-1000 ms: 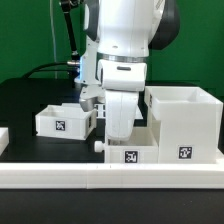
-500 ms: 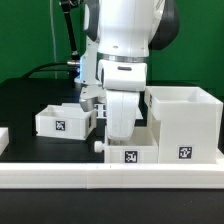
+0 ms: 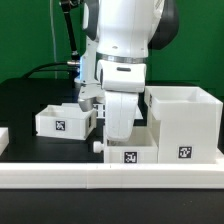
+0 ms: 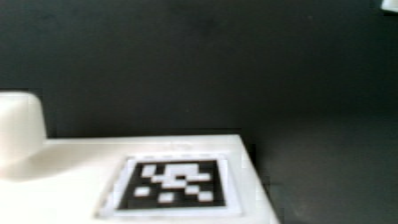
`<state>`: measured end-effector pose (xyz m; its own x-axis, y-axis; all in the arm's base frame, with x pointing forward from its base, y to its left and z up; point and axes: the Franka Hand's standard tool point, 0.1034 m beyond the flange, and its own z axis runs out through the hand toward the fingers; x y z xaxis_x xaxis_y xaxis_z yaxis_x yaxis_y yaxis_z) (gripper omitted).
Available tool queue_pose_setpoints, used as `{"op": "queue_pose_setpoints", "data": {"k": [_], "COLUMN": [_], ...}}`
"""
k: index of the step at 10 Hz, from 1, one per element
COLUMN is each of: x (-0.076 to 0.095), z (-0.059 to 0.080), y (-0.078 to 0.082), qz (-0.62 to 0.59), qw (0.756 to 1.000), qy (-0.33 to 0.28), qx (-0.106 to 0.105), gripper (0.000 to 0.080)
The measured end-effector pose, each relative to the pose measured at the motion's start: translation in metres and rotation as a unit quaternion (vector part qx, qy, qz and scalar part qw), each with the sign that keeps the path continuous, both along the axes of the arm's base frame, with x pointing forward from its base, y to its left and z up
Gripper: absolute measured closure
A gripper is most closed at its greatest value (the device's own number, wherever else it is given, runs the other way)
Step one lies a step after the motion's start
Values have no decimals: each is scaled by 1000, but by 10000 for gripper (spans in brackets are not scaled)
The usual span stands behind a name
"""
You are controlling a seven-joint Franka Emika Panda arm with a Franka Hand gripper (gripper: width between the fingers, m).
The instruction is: Assemble drawer
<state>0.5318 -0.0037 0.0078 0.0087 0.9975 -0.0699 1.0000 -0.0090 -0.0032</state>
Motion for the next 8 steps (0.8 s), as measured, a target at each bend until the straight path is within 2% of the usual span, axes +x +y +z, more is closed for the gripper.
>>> {"op": "queue_pose_setpoints", "data": {"k": [2, 8], "x": [2, 2], "z": [1, 1], "y": [7, 8], "qz": [15, 13], "qw": [1000, 1000], "qy": [-1, -1], "qx": [-3, -3], "gripper": [757, 757]}}
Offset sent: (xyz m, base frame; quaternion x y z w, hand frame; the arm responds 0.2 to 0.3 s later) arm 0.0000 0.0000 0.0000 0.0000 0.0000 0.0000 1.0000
